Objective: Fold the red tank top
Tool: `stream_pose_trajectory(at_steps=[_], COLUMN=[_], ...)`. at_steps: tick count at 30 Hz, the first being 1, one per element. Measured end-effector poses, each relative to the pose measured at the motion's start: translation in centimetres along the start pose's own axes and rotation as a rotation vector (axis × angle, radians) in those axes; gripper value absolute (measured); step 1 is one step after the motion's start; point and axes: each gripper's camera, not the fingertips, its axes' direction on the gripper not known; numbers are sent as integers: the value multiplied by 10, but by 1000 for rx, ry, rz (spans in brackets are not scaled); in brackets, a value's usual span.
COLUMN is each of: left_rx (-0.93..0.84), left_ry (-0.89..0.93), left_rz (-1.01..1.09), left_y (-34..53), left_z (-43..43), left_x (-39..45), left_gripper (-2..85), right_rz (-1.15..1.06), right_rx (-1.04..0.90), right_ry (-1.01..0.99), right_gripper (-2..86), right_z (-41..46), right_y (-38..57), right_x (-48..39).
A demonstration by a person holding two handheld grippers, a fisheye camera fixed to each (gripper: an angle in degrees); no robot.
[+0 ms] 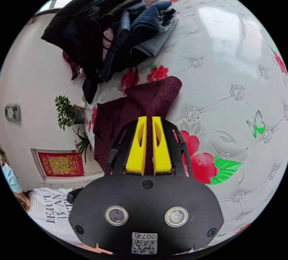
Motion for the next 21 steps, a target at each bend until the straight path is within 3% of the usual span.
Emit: stream_pose_trajectory(at_steps=[6, 11, 16, 21], left_rx=[578, 1011, 1015, 960], left_ry=[70, -153, -309, -375], left_rz=[-344, -803, -1241, -1276], left_y=[125, 292, 395, 421], left_z=[-134, -193, -183, -188], left_x=[-27, -44, -61, -58], left_gripper=[39, 40, 54, 93], right_rz=[-294, -475, -419, -413], right_rx=[-5, -71, -289, -242], right_ry=[-62, -83, -158, -149], right_gripper=[10, 28, 44, 59], right_z=[17, 137, 243, 198], right_y=[-39, -63, -46, 14], right_x=[-165, -309, -315, -245])
